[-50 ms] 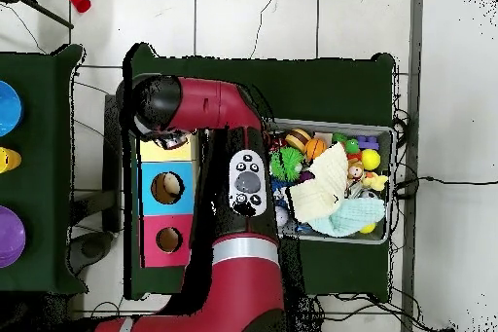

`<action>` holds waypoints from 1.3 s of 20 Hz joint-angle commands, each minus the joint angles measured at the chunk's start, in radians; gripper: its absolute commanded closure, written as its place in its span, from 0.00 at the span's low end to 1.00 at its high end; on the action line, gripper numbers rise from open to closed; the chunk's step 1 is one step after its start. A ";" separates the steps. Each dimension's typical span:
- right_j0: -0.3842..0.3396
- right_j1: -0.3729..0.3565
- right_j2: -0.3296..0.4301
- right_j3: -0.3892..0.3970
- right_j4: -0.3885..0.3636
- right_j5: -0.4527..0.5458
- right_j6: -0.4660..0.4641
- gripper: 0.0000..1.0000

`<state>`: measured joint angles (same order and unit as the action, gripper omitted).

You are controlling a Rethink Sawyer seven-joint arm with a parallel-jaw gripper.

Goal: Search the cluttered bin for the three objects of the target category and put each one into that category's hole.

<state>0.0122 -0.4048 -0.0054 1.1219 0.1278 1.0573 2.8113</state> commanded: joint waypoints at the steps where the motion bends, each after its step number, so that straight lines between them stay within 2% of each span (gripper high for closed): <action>1: -0.081 -0.050 -0.015 -0.076 -0.104 0.148 -0.150 0.00; 7: -0.096 -0.045 -0.003 -0.094 -0.135 0.170 -0.123 0.00; 14: -0.102 -0.049 -0.012 -0.126 -0.198 0.222 -0.148 0.00; 18: -0.125 -0.025 -0.008 -0.127 -0.241 0.192 -0.176 0.00; 23: -0.137 -0.018 -0.003 -0.065 -0.285 0.093 -0.186 0.00; 26: -0.135 -0.014 0.004 -0.072 -0.295 0.100 -0.166 0.00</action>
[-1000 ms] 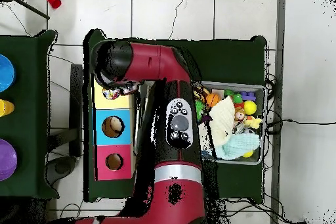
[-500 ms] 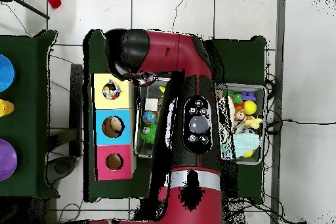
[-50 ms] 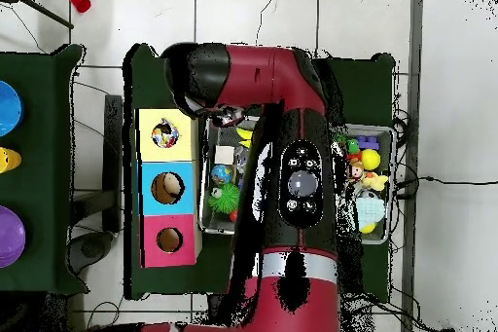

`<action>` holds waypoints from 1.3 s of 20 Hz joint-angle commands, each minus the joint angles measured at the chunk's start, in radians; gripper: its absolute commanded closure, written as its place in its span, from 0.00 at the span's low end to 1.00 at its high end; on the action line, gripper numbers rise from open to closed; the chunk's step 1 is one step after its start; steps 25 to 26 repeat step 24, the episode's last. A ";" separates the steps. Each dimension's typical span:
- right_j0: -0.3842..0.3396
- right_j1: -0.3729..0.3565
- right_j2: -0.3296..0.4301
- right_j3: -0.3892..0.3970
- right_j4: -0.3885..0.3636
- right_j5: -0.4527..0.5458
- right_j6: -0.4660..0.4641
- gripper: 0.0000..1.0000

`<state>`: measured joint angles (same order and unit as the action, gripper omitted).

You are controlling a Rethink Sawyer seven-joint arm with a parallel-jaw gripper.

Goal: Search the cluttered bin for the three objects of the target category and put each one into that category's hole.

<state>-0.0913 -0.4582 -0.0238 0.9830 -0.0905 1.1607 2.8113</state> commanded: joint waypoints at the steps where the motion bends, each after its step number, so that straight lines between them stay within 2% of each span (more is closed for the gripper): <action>1: -0.026 0.038 0.020 0.066 -0.081 0.003 -0.153 0.00; 4: -0.005 0.058 0.007 0.010 -0.102 0.051 -0.109 0.00; 11: 0.041 0.078 -0.034 -0.057 -0.145 0.100 -0.022 0.00; 18: 0.062 0.100 -0.057 -0.091 -0.152 0.115 0.009 0.00; 26: 0.067 0.122 -0.073 -0.110 -0.144 0.104 -0.004 0.00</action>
